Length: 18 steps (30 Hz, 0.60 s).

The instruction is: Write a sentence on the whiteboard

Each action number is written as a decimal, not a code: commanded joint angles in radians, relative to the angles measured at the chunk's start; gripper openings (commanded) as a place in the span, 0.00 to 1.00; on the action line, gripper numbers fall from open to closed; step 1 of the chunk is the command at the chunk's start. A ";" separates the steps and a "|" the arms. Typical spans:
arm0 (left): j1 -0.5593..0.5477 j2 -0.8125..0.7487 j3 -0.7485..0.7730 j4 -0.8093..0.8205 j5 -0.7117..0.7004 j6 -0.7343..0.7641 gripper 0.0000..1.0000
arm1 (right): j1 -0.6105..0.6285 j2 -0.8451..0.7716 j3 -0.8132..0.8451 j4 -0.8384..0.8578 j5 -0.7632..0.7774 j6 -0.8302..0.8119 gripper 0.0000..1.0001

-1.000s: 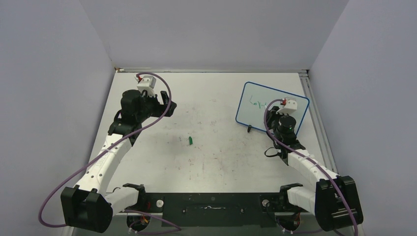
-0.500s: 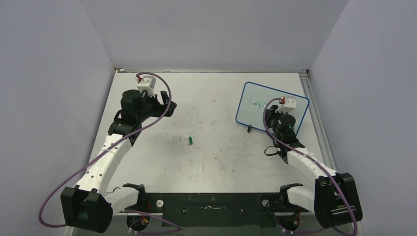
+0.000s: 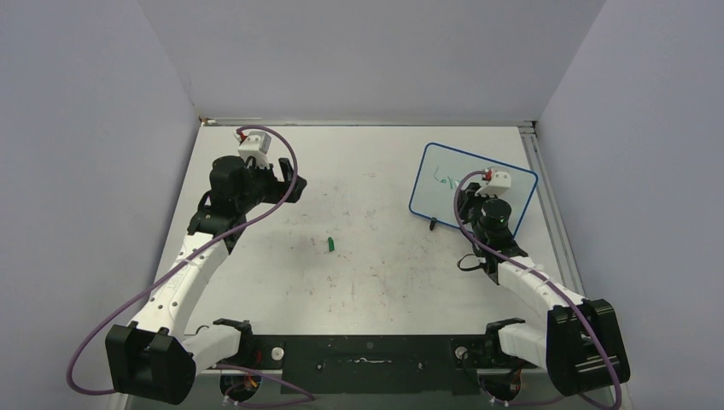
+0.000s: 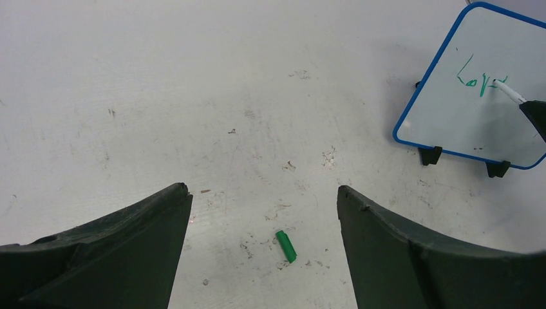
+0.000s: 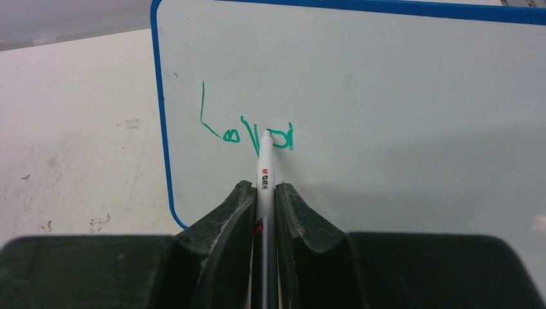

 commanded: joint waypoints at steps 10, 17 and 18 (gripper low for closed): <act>0.002 -0.018 0.003 0.020 0.019 0.009 0.82 | 0.021 -0.025 0.008 0.006 0.055 -0.006 0.05; 0.001 -0.019 0.002 0.020 0.018 0.009 0.82 | 0.030 -0.049 -0.024 -0.016 0.073 0.009 0.05; 0.001 -0.019 0.003 0.020 0.017 0.009 0.82 | 0.030 -0.051 -0.026 -0.023 0.074 0.010 0.05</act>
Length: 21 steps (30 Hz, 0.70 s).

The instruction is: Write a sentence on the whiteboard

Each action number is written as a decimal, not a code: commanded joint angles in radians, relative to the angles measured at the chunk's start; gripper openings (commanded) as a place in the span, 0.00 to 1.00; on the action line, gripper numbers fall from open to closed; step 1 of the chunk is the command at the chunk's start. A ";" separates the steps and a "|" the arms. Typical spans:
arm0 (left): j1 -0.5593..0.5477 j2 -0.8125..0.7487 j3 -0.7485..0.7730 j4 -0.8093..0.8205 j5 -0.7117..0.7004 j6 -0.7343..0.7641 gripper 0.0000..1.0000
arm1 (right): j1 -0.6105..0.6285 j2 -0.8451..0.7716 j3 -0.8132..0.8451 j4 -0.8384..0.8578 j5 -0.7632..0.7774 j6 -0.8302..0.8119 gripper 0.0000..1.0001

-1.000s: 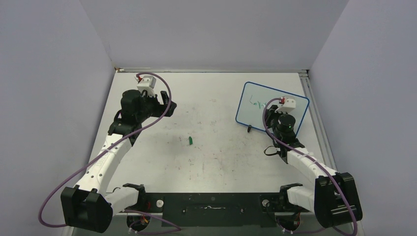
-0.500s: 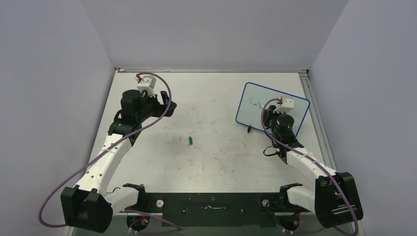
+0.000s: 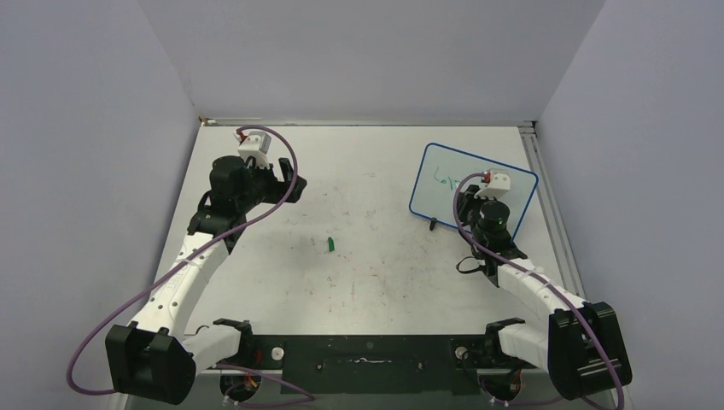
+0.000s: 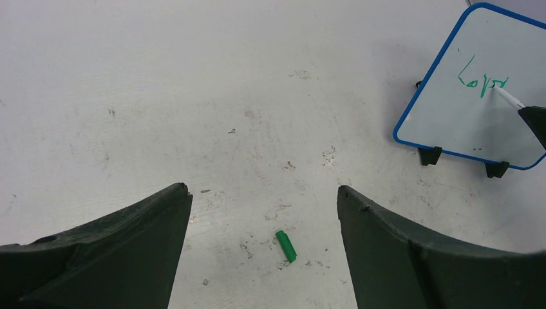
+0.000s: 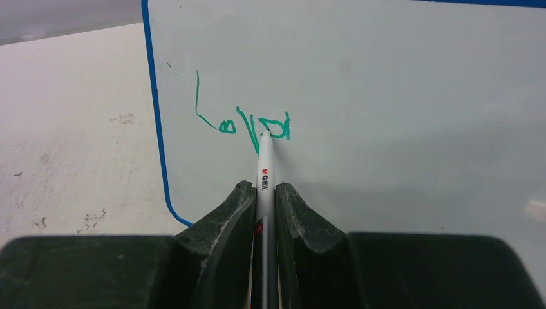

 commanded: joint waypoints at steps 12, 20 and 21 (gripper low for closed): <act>0.002 -0.020 0.002 0.020 0.018 0.009 0.82 | 0.014 -0.039 -0.021 -0.025 0.042 0.012 0.05; 0.001 -0.022 0.002 0.020 0.017 0.009 0.82 | 0.015 -0.050 -0.028 -0.035 0.054 0.016 0.05; 0.001 -0.021 0.001 0.020 0.017 0.009 0.82 | 0.016 -0.052 -0.028 -0.035 0.057 0.015 0.05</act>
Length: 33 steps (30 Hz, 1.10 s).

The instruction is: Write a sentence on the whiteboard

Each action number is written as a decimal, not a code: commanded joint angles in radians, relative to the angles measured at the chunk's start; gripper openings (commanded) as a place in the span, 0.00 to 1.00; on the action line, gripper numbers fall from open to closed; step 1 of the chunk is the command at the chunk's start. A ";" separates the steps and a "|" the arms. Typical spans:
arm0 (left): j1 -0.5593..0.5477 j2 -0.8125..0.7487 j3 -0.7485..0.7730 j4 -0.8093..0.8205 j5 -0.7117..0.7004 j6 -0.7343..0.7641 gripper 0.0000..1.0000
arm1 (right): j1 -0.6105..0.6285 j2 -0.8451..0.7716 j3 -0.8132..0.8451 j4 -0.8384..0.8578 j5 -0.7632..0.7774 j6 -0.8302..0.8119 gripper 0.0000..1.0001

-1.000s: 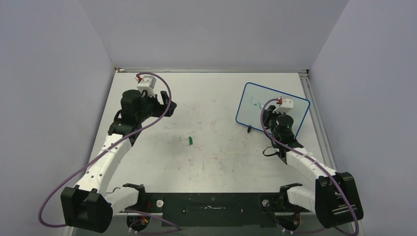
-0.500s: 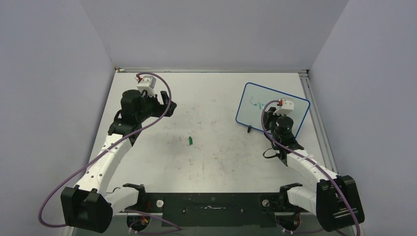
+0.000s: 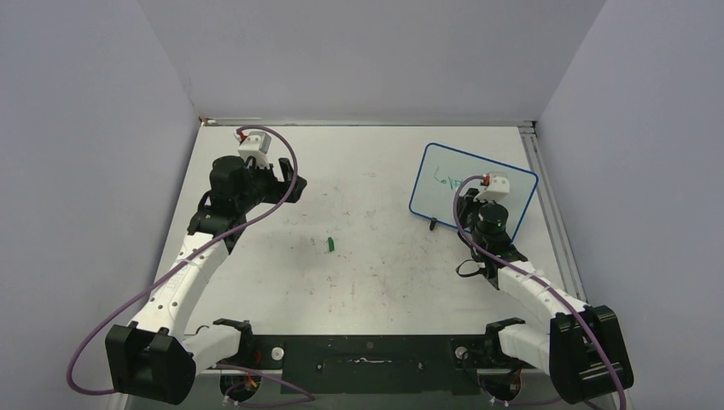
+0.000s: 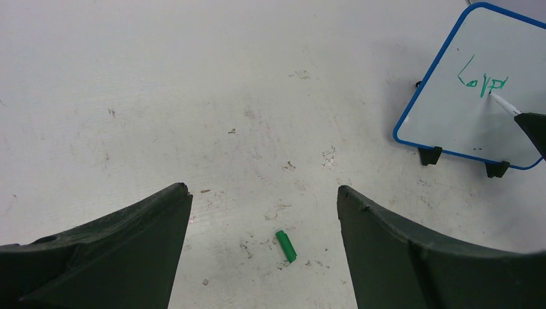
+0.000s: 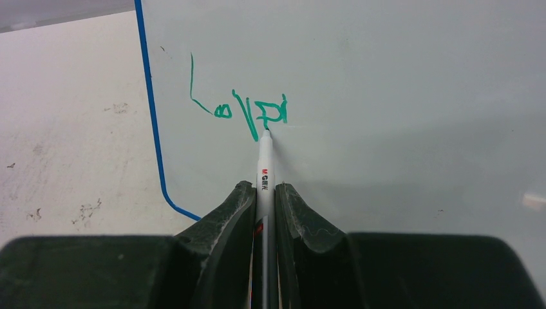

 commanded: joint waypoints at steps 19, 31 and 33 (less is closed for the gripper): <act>0.000 -0.021 0.002 0.020 0.017 0.008 0.82 | 0.005 -0.063 -0.025 -0.007 0.096 0.013 0.05; 0.000 -0.023 0.002 0.020 0.016 0.009 0.82 | 0.004 -0.082 -0.025 -0.014 0.096 0.016 0.05; 0.000 -0.022 0.002 0.018 0.011 0.009 0.82 | 0.009 -0.098 -0.018 -0.029 0.075 0.019 0.05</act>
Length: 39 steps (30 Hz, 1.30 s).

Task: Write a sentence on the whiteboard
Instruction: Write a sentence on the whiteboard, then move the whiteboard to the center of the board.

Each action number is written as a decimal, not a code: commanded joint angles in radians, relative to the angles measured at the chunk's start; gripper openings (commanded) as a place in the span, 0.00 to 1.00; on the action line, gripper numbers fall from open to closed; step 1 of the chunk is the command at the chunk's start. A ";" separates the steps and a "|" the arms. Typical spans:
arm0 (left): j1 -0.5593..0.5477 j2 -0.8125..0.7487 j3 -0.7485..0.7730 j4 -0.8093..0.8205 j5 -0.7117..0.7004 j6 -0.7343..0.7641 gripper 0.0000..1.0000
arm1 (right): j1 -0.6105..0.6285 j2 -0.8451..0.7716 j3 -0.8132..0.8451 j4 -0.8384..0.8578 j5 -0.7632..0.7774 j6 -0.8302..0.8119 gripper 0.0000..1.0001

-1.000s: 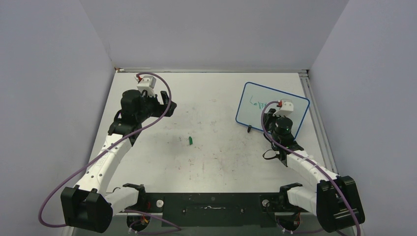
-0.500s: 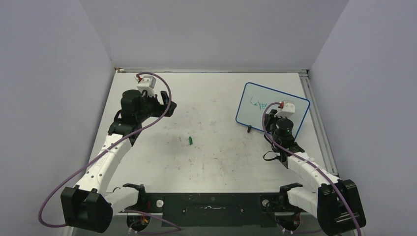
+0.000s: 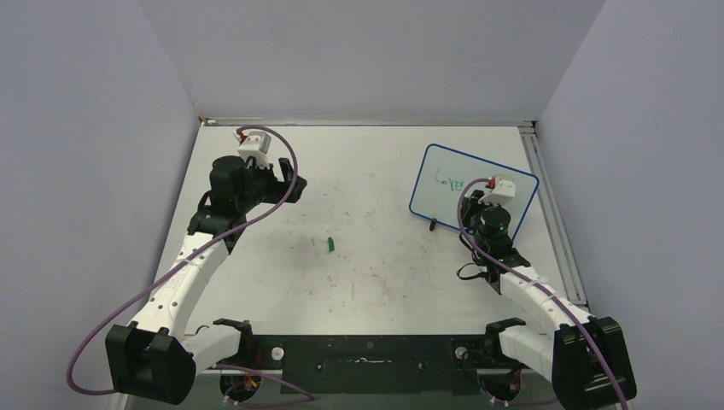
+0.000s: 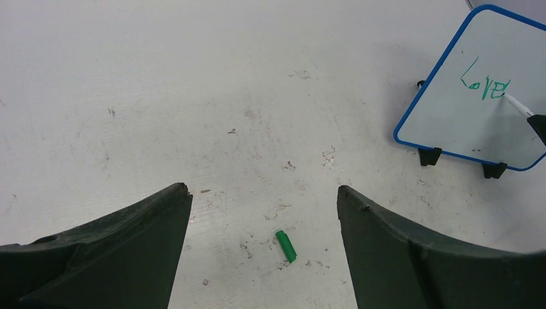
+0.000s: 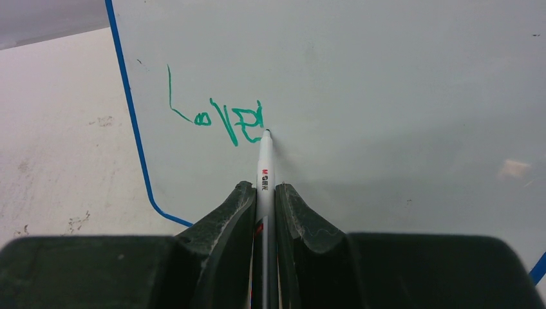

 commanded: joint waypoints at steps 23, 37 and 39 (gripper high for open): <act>-0.594 0.467 0.077 0.583 -0.308 -0.301 0.72 | 0.017 -0.284 0.461 -0.422 0.007 0.007 0.05; -0.747 0.952 0.451 0.530 -0.373 -0.248 0.67 | 0.016 -0.321 0.463 -0.406 0.040 0.024 0.05; -0.753 0.983 0.470 0.508 -0.380 -0.246 0.67 | 0.016 -0.324 0.454 -0.396 0.034 0.029 0.05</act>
